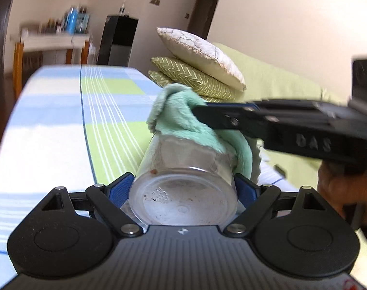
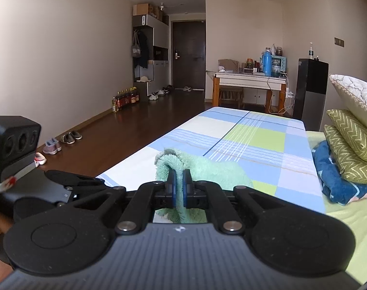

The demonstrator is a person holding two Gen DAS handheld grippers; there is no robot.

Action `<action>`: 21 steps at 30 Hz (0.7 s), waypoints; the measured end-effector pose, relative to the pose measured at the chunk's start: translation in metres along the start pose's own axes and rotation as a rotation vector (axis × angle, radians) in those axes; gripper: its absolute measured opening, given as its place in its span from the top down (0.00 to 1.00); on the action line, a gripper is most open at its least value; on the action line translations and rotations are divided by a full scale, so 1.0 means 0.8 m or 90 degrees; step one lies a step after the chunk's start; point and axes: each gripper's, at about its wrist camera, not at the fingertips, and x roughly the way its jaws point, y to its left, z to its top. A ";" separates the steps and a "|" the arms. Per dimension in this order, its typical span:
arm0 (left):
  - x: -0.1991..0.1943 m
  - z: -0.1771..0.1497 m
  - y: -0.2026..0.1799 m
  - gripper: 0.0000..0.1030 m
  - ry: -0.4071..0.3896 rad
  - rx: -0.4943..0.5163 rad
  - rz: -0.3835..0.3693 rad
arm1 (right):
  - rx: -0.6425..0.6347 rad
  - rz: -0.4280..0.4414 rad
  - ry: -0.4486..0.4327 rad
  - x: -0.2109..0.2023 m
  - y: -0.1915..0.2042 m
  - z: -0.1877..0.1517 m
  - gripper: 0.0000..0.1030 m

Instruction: Clean container

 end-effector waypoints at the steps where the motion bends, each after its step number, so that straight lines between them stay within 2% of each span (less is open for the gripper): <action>1: -0.001 -0.002 0.002 0.14 0.003 -0.005 -0.005 | 0.002 0.000 -0.001 0.000 -0.001 0.000 0.97; 3: -0.004 -0.004 0.002 0.16 0.004 0.002 -0.007 | 0.004 0.000 -0.001 -0.001 -0.003 0.000 0.97; 6: -0.008 -0.006 -0.007 0.16 0.001 0.040 0.015 | 0.009 -0.006 0.000 -0.002 -0.005 0.003 0.97; 11: -0.005 -0.015 -0.052 0.16 0.001 0.221 0.113 | 0.031 -0.042 0.000 0.000 -0.011 0.005 0.96; 13: -0.005 -0.020 -0.060 0.16 -0.001 0.247 0.127 | 0.024 -0.040 0.001 -0.003 -0.007 0.004 0.95; 15: -0.006 -0.023 -0.064 0.16 -0.005 0.256 0.130 | 0.013 -0.017 0.003 -0.010 0.002 0.002 0.95; 18: -0.003 -0.023 -0.070 0.16 -0.006 0.268 0.134 | -0.017 0.049 0.008 -0.023 0.020 -0.003 0.95; 21: 0.003 -0.021 -0.073 0.16 -0.007 0.273 0.137 | -0.058 0.065 0.012 -0.027 0.036 -0.004 0.96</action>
